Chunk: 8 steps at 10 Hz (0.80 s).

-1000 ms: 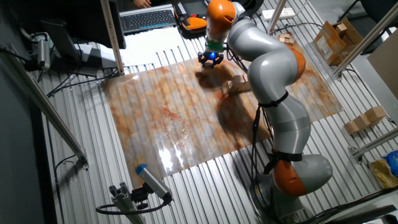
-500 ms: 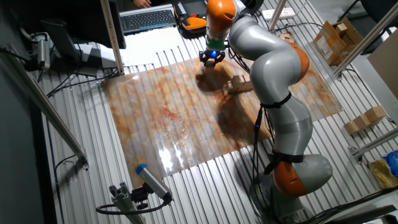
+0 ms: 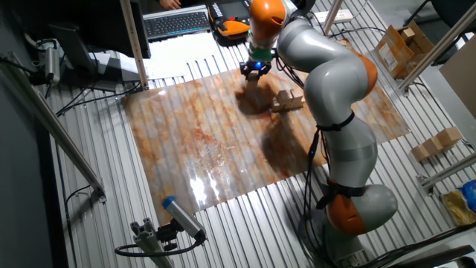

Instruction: Stack the blocks into a pyramid shape

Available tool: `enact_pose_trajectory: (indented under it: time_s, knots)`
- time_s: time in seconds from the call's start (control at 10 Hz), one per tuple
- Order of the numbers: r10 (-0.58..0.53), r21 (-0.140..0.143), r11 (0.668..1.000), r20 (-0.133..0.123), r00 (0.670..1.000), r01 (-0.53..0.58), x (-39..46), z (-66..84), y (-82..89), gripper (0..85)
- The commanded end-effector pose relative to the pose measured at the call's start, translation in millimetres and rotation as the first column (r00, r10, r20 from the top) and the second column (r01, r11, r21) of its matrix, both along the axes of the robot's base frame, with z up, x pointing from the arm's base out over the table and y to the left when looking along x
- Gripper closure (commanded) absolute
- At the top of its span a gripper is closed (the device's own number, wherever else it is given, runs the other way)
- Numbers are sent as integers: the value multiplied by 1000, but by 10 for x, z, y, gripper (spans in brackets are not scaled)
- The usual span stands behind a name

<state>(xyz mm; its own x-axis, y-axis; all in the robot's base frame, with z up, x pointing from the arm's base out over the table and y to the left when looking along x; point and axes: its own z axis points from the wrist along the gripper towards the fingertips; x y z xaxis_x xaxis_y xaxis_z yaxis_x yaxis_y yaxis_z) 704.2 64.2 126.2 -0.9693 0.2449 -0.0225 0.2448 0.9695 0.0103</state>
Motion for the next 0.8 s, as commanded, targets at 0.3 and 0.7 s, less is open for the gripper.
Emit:
enact_pose_trajectory:
  time_s: [0.3,0.7]
  knots:
    - [36,-16,999,15,999,-36,-220,163,-11,850]
    - [58,-20,998,45,997,-57,-364,91,-54,850]
